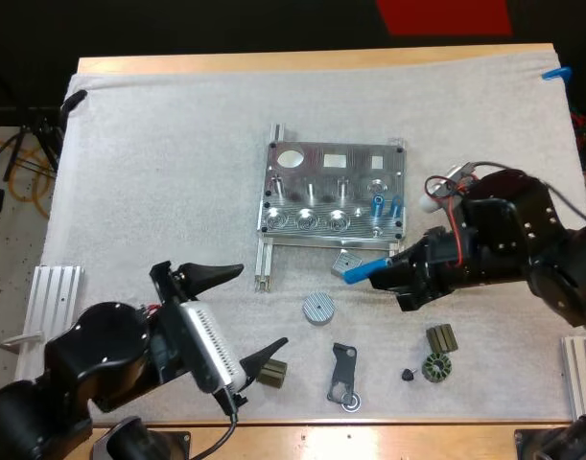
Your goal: Load cells from right to left
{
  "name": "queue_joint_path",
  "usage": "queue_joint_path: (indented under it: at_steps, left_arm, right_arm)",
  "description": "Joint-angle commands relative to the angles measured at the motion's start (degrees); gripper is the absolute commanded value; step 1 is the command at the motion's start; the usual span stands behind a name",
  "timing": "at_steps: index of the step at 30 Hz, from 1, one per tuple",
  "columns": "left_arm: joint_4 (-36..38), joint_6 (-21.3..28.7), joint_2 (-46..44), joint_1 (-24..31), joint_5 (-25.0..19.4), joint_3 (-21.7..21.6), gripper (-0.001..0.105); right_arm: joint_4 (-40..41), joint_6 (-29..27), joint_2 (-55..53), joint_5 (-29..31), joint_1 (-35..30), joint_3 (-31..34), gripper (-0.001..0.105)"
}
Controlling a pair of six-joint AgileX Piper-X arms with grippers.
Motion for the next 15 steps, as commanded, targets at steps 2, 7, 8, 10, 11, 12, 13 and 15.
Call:
queue_joint_path:
  at_steps: [2,7,8,10,11,12,13,15]
  left_arm:
    - [-0.21,-4.72,-1.01,-0.11,-1.80,-0.38,0.085]
    - [-0.21,-12.55,-1.79,-0.11,-2.68,-0.38,0.085]
    - [-0.21,-14.12,-1.79,-0.11,-3.12,-0.38,0.085]
    - [-0.21,-15.02,-1.79,-0.11,-4.32,-0.38,0.085]
    - [-0.21,-15.44,-1.79,-0.11,-6.35,-0.38,0.085]
    - [0.17,-16.24,-1.79,-0.11,-8.40,-0.38,0.085]
    - [0.47,-16.82,-1.79,-0.11,-9.65,-0.38,0.085]
    - [2.72,-18.29,-1.79,-0.11,-13.60,-0.38,0.085]
  right_arm:
    - [5.44,-5.72,0.04,4.55,0.03,-2.75,0.000]
    - [12.63,-12.98,1.21,14.87,1.84,-6.54,0.000]
    - [14.35,-14.38,1.85,16.54,2.90,-7.50,0.000]
    - [16.77,-16.25,3.14,18.80,4.85,-8.95,0.000]
    - [17.78,-17.24,3.98,20.21,6.05,-9.66,0.000]
    - [18.75,-18.36,5.05,22.72,7.44,-10.47,0.000]
    - [19.07,-18.70,5.43,24.11,7.90,-10.86,0.000]
    - [19.31,-20.60,7.47,28.42,10.31,-12.05,0.000]
